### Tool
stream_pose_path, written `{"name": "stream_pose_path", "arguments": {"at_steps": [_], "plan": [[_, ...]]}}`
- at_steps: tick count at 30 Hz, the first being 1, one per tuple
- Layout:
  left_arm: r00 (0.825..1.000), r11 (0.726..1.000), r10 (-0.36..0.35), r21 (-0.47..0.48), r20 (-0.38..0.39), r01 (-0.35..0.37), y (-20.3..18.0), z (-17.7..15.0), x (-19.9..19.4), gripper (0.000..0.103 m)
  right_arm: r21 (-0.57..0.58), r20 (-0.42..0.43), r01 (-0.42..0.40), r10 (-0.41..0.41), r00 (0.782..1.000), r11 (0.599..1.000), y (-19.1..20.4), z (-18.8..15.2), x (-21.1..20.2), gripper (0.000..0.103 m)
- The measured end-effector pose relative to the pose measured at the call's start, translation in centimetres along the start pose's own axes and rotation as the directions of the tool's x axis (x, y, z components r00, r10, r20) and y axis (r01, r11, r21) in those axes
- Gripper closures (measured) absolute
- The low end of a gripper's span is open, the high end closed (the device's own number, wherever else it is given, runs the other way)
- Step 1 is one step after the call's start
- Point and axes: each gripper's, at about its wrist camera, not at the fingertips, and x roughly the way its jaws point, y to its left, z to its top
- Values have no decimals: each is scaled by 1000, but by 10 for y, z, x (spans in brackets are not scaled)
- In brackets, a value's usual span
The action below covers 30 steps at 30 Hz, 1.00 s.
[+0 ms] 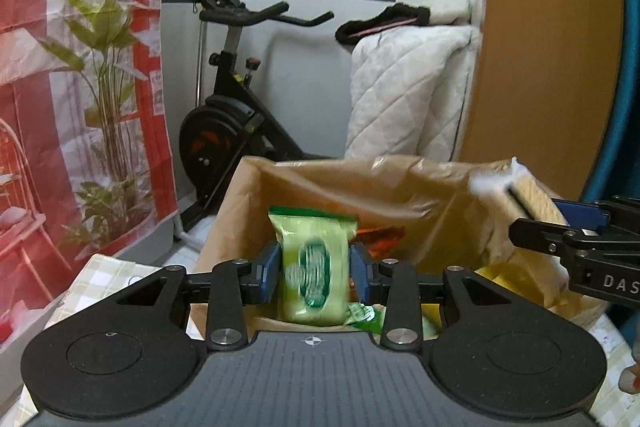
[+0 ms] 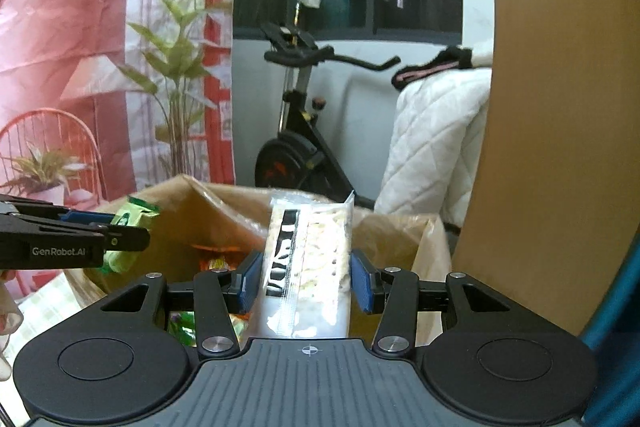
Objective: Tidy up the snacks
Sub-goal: 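Carry the green bar and cracker pack over the box and open both tools, then lower the left tool to the brown-orange bar while the right tool grasps the bread bun bag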
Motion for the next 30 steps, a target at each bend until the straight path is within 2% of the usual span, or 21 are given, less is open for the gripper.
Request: {"name": "stream_pose_path", "arguments": {"at_steps": [1,3,4,14,18,24,30], "plan": [[1000,1000,0,2,-3,0,2,-1,1,57,9,-11,-1,1,1000,1000,0,-3,4,58],[1000,1000,0,-4,-2,0,5,0,1,41,24,-16,-4,5,1000,1000,-1,-7,5,50],[1000,1000,-4,-9,3,4,7,0,-1,40,35,-14,-8,9,1000,999,-3,-9,4,45],[1000,1000,-17,11,14,16,6,-1,-26,37,20,36,-41,40,999,999,4,-8,-27,36],[1000,1000,-17,3,26,17,8,-1,-44,37,34,50,-53,51,997,998,5,-11,-45,36],[999,1000,-13,-6,37,13,10,-12,-73,37,55,64,-67,64,996,996,6,-24,-69,35],[1000,1000,-3,-26,11,3,13,-33,-90,37,92,52,-84,80,995,992,9,-47,-84,34]]}}
